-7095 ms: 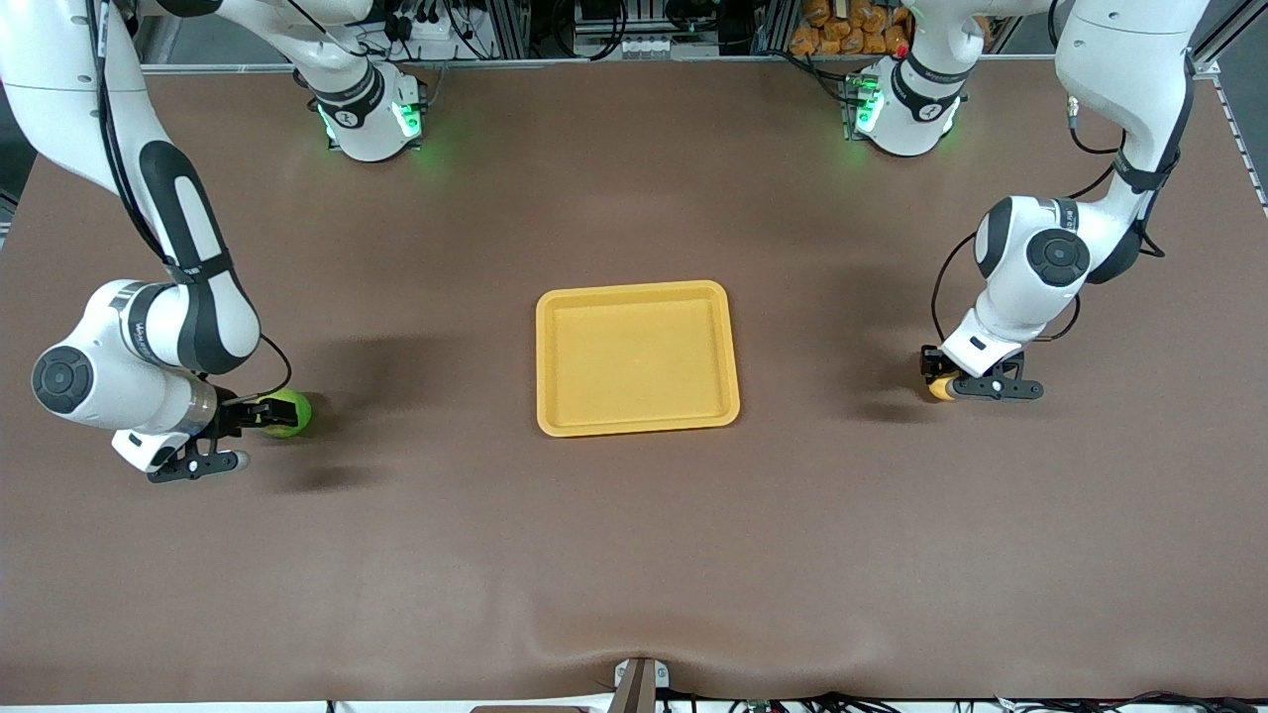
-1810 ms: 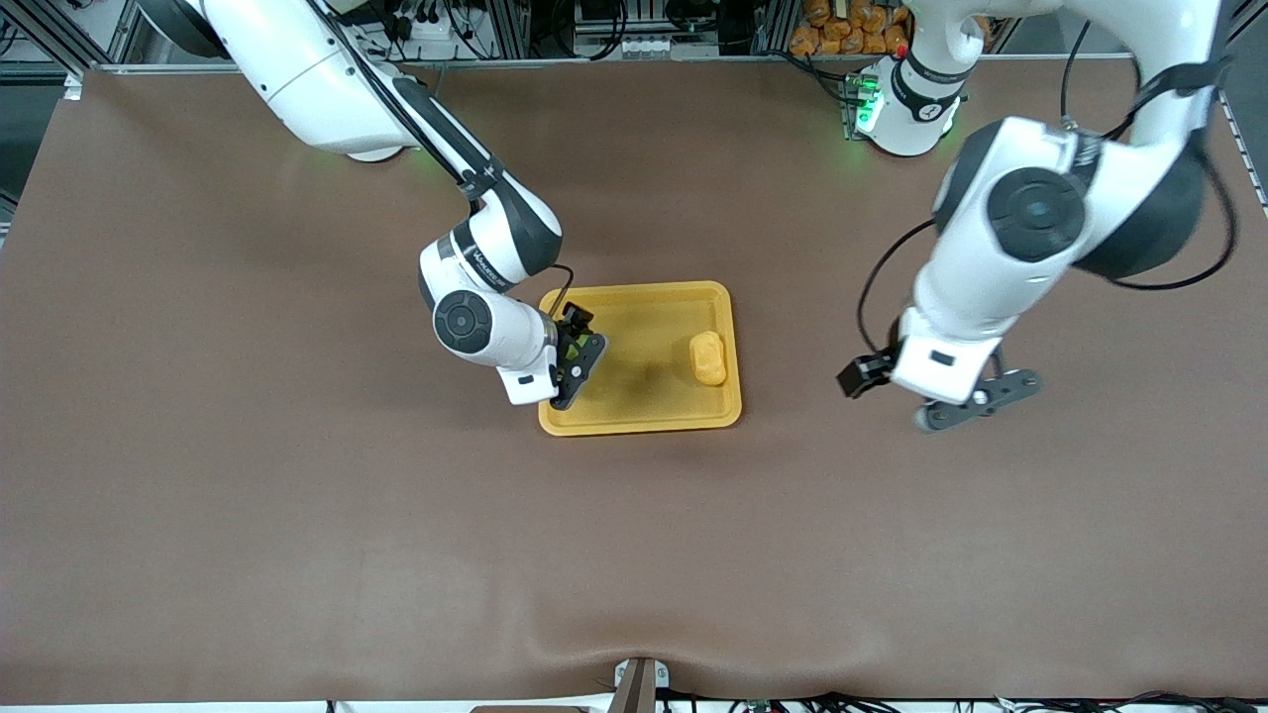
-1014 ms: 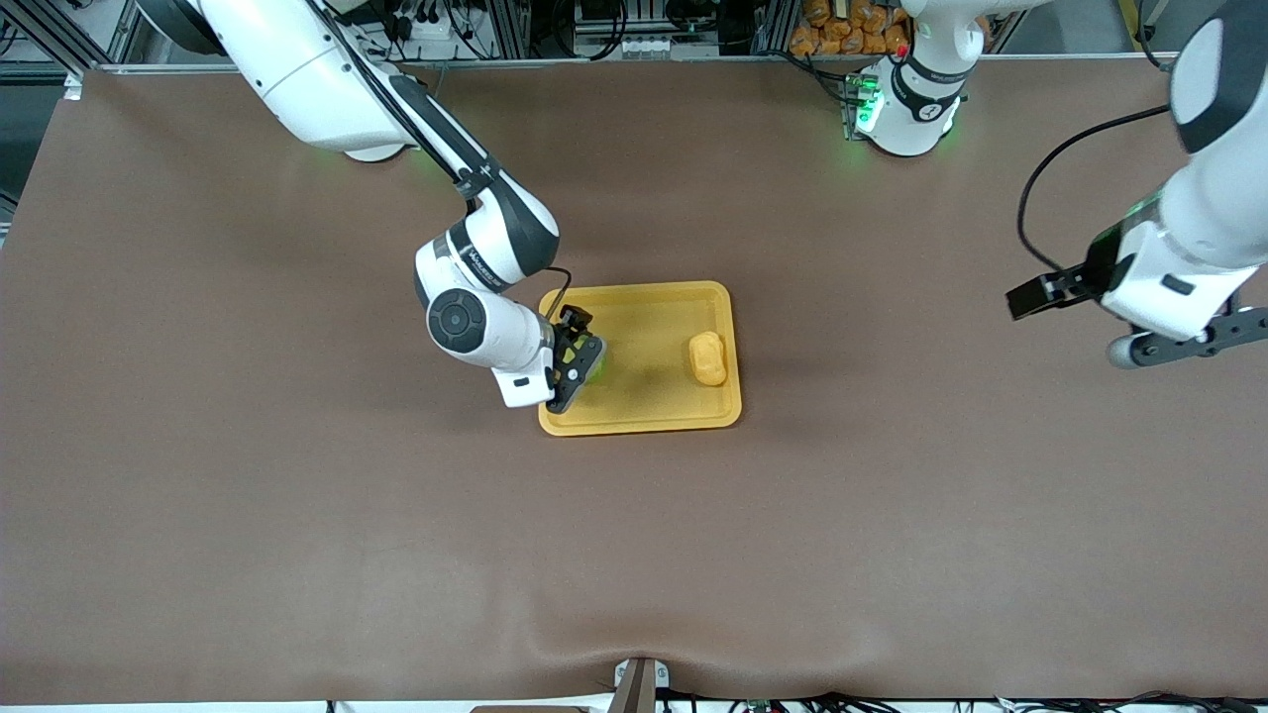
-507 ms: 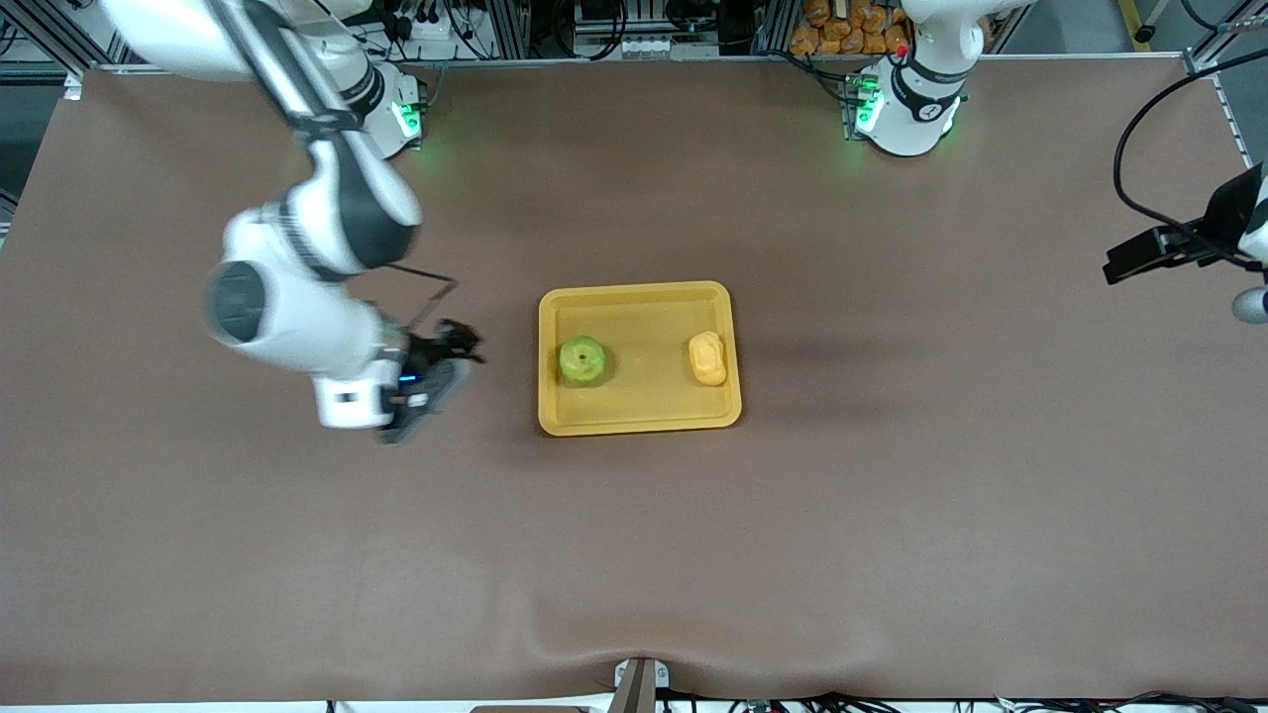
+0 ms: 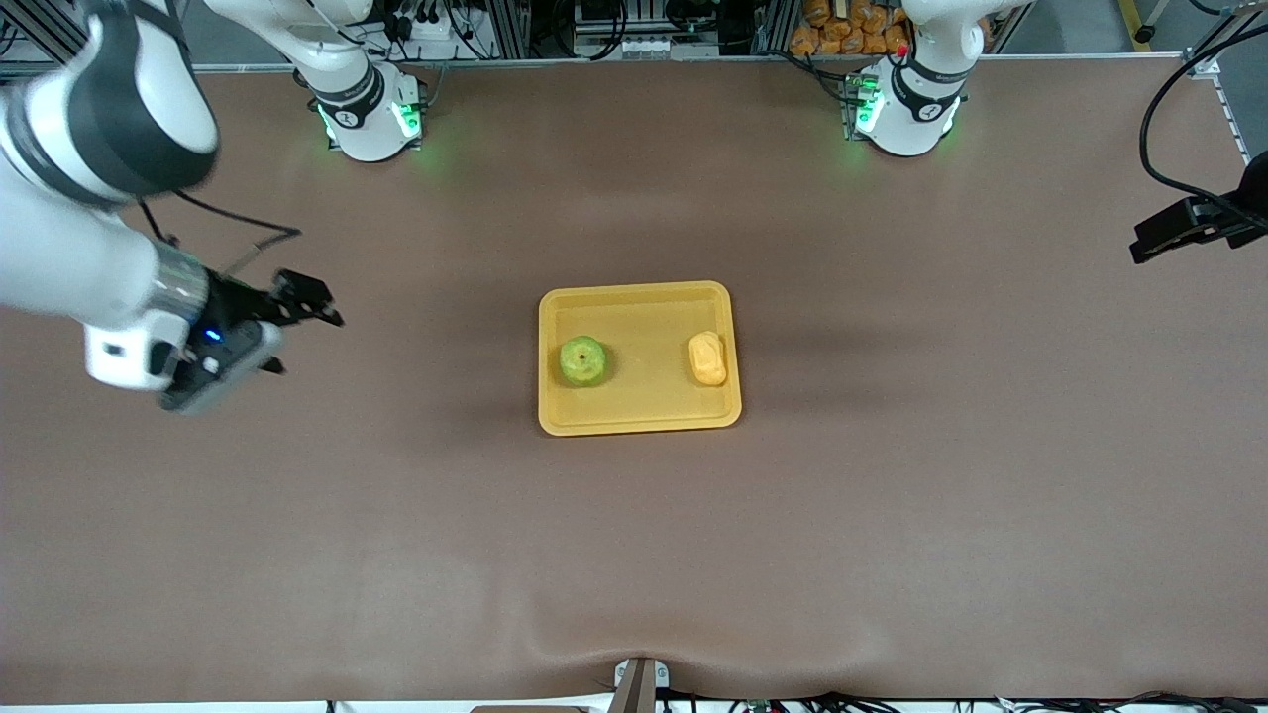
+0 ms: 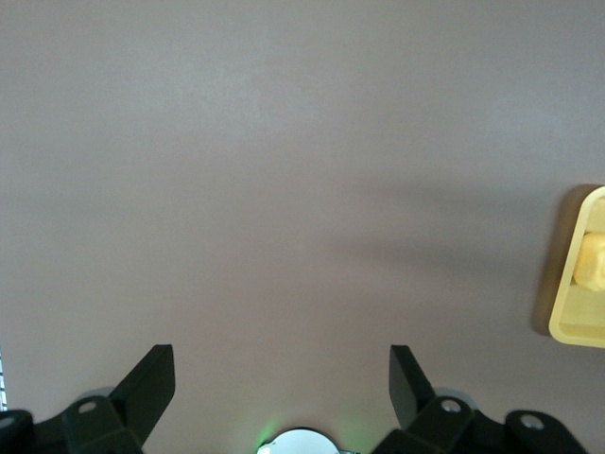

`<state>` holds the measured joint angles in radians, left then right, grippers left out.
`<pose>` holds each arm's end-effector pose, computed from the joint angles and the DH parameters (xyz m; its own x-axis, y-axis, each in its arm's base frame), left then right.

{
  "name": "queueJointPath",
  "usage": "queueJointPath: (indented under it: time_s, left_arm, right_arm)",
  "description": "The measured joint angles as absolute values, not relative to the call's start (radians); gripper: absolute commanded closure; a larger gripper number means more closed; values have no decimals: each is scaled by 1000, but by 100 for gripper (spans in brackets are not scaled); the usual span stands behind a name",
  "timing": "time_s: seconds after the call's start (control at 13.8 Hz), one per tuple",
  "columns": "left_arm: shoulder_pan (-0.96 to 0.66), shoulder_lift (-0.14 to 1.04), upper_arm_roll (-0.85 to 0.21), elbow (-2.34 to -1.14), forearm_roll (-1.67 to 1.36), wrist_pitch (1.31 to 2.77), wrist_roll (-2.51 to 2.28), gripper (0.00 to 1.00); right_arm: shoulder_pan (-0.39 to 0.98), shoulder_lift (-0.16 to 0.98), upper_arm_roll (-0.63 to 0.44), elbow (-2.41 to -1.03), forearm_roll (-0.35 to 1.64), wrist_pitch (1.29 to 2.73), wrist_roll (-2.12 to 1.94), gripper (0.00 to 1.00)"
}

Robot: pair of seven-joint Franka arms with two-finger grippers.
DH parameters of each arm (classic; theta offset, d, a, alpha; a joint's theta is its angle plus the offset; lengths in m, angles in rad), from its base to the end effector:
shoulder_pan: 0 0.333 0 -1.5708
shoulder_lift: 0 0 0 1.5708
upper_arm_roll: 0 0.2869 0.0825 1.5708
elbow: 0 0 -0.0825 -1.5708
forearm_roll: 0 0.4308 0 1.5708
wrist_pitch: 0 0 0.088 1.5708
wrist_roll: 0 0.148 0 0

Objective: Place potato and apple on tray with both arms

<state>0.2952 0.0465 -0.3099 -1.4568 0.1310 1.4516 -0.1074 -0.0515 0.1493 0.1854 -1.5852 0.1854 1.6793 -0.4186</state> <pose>0.5999 0.0154 0.5771 0.9936 0.1069 -0.0359 0.1019 -0.9874 -0.1208 0.6341 0.1060 0.4676 0.8661 0.4987 0.0346 0.4939 -0.8430 -0.2132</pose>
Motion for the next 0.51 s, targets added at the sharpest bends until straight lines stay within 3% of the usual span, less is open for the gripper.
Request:
queueJointPath:
  time_s: [0.29,0.51]
  left_arm:
    - [316,36,-298,-1460,131,1452,-41,0]
    - [195,11,-154,-1484,131,1452,-30,0]
  right_arm:
    - [31,22,5,-1585,89,1554,-243,0]
    - [36,-1,-114,-1573,82,1447,-191,0]
